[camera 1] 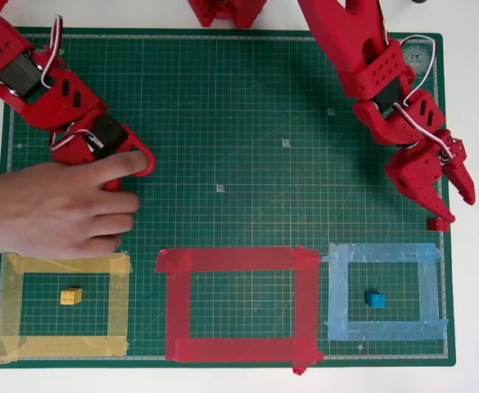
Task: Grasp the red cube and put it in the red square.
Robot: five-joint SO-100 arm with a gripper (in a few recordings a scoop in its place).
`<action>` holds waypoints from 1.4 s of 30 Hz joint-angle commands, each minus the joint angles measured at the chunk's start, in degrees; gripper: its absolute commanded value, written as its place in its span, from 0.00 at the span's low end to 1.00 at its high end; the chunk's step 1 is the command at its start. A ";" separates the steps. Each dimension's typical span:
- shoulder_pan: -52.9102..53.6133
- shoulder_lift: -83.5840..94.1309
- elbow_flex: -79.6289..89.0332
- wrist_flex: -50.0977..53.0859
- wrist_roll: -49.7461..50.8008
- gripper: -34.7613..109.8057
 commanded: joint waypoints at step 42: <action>2.72 -19.78 -27.07 -2.90 -1.85 0.42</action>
